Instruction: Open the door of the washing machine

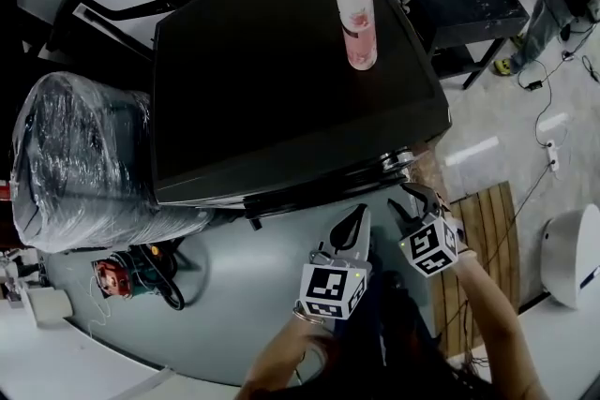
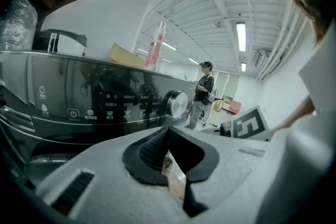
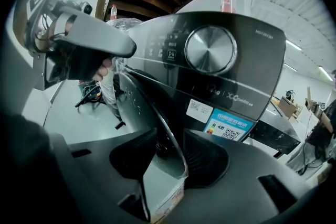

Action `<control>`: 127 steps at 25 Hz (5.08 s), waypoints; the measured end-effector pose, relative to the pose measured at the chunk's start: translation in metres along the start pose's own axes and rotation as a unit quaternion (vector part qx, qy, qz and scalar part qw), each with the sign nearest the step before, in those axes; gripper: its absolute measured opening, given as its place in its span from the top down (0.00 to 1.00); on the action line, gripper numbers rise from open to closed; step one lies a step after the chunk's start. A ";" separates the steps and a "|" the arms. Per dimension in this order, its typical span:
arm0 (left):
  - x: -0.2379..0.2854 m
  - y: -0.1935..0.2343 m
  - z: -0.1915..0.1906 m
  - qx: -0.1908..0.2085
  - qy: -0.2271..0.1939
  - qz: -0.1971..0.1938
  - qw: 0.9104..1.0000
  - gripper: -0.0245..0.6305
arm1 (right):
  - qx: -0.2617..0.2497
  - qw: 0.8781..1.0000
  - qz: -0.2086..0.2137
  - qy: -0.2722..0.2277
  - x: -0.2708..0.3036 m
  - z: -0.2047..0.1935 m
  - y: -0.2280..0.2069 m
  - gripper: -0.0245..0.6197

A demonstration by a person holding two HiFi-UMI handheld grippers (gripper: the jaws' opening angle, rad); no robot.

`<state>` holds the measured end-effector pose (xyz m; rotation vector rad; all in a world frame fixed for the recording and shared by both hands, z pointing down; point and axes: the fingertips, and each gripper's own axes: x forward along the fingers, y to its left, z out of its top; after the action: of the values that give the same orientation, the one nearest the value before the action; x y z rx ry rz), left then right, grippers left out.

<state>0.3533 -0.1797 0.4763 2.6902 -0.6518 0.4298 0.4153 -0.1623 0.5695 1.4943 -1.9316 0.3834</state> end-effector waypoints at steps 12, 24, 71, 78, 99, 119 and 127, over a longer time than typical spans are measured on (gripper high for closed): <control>0.017 0.022 -0.030 -0.011 0.005 0.010 1.000 0.94 | -0.052 0.997 0.028 0.051 0.052 -0.045 -0.004 0.71; 0.028 0.028 -0.042 -0.022 0.001 0.015 1.000 0.94 | -0.115 0.988 0.065 0.079 0.078 -0.063 -0.001 0.69; 0.019 0.046 -0.058 -0.055 -0.003 0.085 0.995 0.94 | -0.216 0.964 0.062 0.142 0.085 -0.080 0.004 0.76; 0.011 0.043 -0.060 -0.055 -0.007 0.092 0.994 0.94 | -0.214 0.965 0.052 0.145 0.085 -0.082 0.004 0.76; -0.007 0.048 -0.069 -0.064 -0.009 0.112 0.992 0.94 | -0.205 0.965 0.043 0.158 0.084 -0.081 0.005 0.75; -0.106 0.005 -0.103 -0.017 -0.002 0.102 0.995 0.94 | -0.097 0.988 0.089 0.082 -0.021 -0.159 0.191 0.81; -0.149 0.013 -0.108 -0.009 -0.003 0.075 0.997 0.94 | -0.060 0.992 0.035 0.102 -0.026 -0.163 0.214 0.82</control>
<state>0.1976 -0.0912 0.5224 2.6364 -0.8590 0.4516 0.2699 0.0183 0.7070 1.2612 -1.8152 0.4258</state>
